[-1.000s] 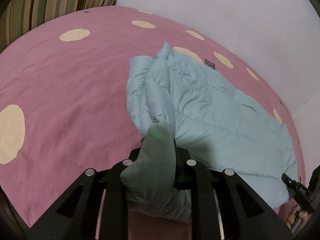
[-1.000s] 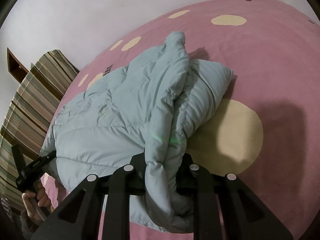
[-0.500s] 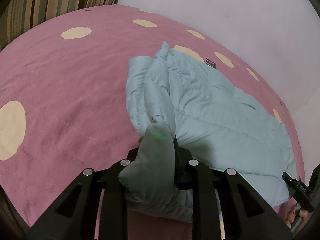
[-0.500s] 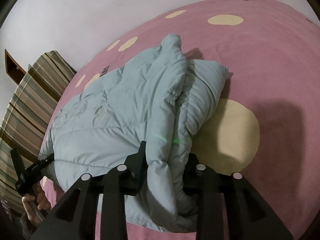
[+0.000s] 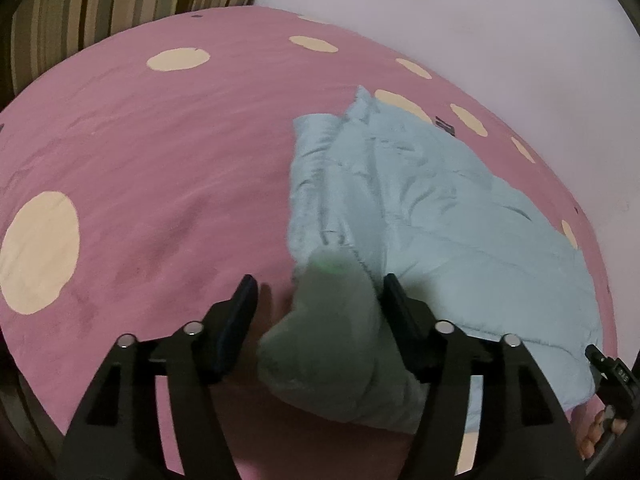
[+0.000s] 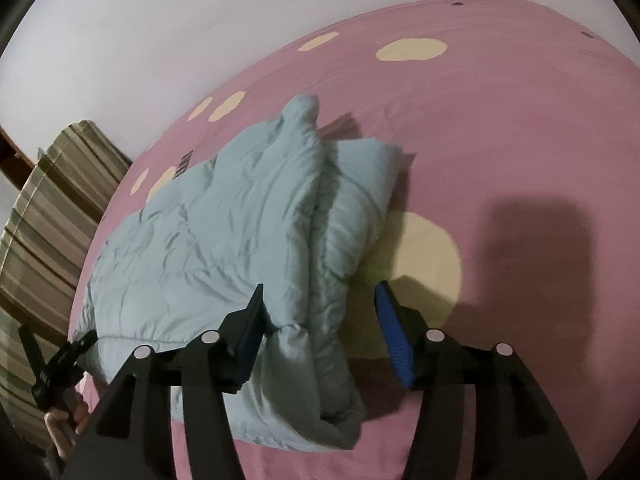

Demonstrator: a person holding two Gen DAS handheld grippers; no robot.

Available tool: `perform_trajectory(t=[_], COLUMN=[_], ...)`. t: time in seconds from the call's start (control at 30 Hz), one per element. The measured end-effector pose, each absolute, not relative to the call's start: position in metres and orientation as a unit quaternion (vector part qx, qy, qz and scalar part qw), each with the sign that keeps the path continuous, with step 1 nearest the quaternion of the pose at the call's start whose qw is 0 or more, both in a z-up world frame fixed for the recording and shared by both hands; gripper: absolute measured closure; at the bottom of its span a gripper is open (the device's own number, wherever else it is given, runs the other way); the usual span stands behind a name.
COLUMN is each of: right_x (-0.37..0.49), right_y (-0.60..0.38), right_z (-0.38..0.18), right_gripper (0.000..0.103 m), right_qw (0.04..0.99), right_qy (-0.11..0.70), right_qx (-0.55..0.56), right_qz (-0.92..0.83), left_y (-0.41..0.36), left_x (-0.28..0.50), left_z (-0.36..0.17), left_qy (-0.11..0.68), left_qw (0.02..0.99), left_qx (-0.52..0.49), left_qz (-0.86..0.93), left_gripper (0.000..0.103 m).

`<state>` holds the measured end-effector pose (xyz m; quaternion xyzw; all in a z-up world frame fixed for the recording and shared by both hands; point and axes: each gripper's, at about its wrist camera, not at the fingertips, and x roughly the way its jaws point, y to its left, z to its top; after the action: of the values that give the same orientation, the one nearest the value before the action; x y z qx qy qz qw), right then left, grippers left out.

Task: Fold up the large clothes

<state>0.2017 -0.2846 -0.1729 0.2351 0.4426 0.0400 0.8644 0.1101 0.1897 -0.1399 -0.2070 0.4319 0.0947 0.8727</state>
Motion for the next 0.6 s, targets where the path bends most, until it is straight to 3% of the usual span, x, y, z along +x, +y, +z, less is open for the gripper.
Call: perform_trajectory(t=[0.17, 0.37, 0.6], right_x=[0.192, 0.185, 0.212], right_y=[-0.288, -0.269, -0.180], right_z=[-0.146, -0.107, -0.112], right_gripper=[0.049, 0.068, 0.069], right_qw=[0.890, 0.911, 0.897], right_qy=[0.411, 0.375, 0.412], right_qx=[0.198, 0.171, 0.135], right_qz=[-0.016, -0.013, 0.090], left_y=[0.200, 0.211, 0.209], left_x=[0.099, 0.088, 0.095], left_z=[-0.135, -0.117, -0.094], left_qy=[0.429, 0.416, 0.399], left_qw=[0.874, 0.879, 0.893], left_qx=[-0.202, -0.207, -0.193], left_qz=[0.104, 0.112, 0.083], left_gripper=[0.036, 0.036, 0.032])
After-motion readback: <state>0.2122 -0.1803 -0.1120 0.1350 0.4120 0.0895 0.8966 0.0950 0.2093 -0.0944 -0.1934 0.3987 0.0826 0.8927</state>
